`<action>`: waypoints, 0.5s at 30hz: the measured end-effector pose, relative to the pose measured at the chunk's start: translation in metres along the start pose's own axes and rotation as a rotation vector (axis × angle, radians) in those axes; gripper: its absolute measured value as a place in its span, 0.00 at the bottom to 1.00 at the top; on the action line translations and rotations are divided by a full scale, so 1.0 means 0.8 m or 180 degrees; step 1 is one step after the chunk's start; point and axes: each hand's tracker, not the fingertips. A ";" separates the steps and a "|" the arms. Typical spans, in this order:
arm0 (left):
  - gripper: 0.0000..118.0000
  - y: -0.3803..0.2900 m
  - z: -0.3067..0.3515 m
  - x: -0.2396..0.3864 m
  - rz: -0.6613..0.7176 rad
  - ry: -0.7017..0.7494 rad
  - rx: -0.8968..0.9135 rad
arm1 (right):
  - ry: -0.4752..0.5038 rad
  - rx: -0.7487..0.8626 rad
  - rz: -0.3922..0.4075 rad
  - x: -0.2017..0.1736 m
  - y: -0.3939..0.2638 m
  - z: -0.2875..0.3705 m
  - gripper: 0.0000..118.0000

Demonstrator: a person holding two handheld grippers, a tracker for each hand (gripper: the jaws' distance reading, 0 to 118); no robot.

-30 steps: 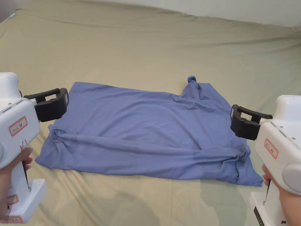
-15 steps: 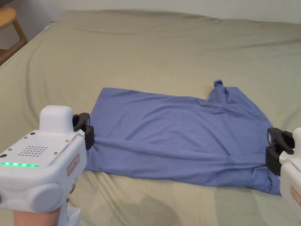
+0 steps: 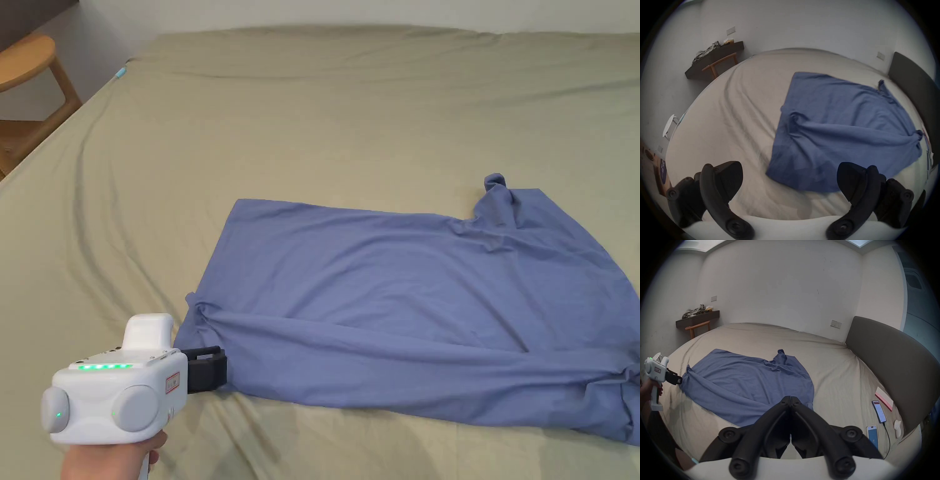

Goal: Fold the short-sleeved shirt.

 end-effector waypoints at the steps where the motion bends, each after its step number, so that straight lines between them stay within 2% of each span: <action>1: 0.97 0.001 -0.010 -0.002 0.0039 0.0108 -0.0051 | -0.0013 -0.0022 -0.0001 0.001 -0.001 -0.001 0.00; 3: 0.96 0.003 -0.020 -0.002 0.0118 0.0197 -0.0150 | -0.0047 -0.0052 -0.0004 0.003 -0.002 0.000 0.00; 5: 0.88 0.004 -0.032 0.001 0.0099 0.0149 -0.0205 | -0.0090 -0.0098 -0.0012 0.005 -0.004 -0.002 0.00; 7: 0.85 0.002 -0.036 0.010 -0.0037 0.0122 -0.0280 | -0.0131 -0.0143 -0.0030 0.007 -0.006 -0.005 0.00; 8: 0.79 -0.001 -0.034 0.014 -0.0064 0.0027 -0.0250 | -0.0133 -0.0165 -0.0049 0.008 -0.006 -0.006 0.00; 10: 0.63 -0.002 -0.023 0.023 -0.0106 0.0035 -0.0184 | -0.0133 -0.0205 -0.0091 0.009 -0.007 -0.008 0.00; 12: 0.40 0.002 -0.018 0.028 -0.0162 -0.0016 -0.0171 | -0.0129 -0.0250 -0.0137 0.012 -0.009 -0.012 0.00; 13: 0.25 0.005 -0.014 0.029 -0.0233 0.0125 -0.0107 | -0.0146 -0.0302 -0.0178 0.014 -0.010 -0.017 0.00; 14: 0.07 0.006 -0.011 0.026 -0.0235 0.0059 -0.0118 | -0.0168 -0.0356 -0.0199 0.016 -0.011 -0.022 0.00; 15: 0.03 0.008 -0.006 0.026 -0.0192 -0.0096 -0.0090 | -0.0188 -0.0418 -0.0206 0.019 -0.014 -0.027 0.00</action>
